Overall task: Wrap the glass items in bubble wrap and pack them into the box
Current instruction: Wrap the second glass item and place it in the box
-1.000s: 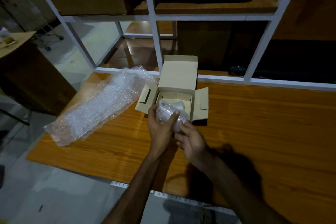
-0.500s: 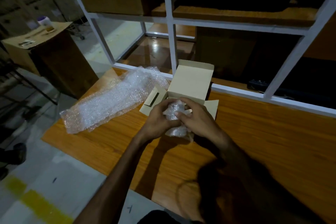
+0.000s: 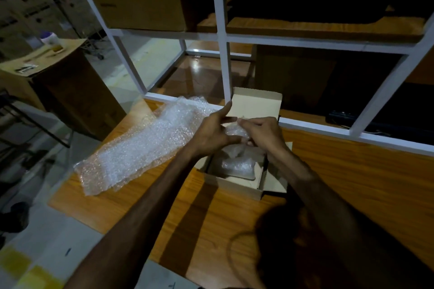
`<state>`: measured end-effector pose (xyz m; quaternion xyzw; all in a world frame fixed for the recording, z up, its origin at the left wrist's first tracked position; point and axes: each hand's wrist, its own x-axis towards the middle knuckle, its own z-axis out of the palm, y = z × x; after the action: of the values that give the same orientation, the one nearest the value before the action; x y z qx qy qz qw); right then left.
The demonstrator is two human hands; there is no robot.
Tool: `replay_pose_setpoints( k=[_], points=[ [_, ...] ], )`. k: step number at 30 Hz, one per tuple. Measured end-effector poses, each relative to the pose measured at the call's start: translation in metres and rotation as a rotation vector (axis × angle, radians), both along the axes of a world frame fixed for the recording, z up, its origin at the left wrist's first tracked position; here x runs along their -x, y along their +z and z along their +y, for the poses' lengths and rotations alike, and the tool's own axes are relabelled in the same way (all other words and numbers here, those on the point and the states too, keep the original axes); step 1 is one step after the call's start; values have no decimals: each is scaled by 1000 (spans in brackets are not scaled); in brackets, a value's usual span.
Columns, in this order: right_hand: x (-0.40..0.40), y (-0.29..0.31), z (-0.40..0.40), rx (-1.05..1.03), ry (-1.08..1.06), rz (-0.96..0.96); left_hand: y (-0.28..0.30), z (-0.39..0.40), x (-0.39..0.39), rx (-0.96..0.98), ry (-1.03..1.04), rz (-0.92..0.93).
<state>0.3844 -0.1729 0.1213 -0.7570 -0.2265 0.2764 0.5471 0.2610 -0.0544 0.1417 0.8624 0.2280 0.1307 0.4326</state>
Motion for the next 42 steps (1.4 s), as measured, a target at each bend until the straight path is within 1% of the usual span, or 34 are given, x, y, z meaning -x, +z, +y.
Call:
replay_pose_setpoints(
  k=[3, 7, 10, 12, 16, 18, 22, 26, 30, 32, 34, 36, 39, 42],
  points=[
    [-3, -15, 5, -93, -166, 192, -15, 10, -1, -6, 98, -46],
    [10, -43, 6, -179, -347, 445, -45, 11, 12, 9, 141, 2],
    [20, -59, 9, -214, -409, 496, -55, 15, 19, -21, 96, 59],
    [23, -64, 13, -237, -447, 505, -60, 20, 18, -75, 75, 86],
    [25, -69, 17, -201, -525, 489, -72, 32, 6, -296, 25, 201],
    [27, -74, 18, -166, -538, 479, -70, 33, 2, -368, -19, 234],
    [26, -76, 15, -25, -487, 371, -74, 40, -1, -405, -74, 249],
    [16, -72, 12, 241, -335, 161, -77, 48, -3, -469, -111, 248],
    [10, -60, 10, 545, -166, -181, -82, 46, -4, -563, -155, 272],
    [10, -55, 9, 626, -111, -317, -83, 44, -6, -589, -157, 279],
    [11, -52, 9, 646, -81, -397, -82, 43, -8, -598, -162, 292],
    [13, -51, 8, 619, -54, -449, -82, 43, -8, -597, -165, 299],
    [16, -54, 3, 565, -14, -480, -85, 44, -5, -591, -172, 284],
    [14, -62, -5, 557, 96, -521, -88, 44, -3, -580, -176, 276]
  ],
)
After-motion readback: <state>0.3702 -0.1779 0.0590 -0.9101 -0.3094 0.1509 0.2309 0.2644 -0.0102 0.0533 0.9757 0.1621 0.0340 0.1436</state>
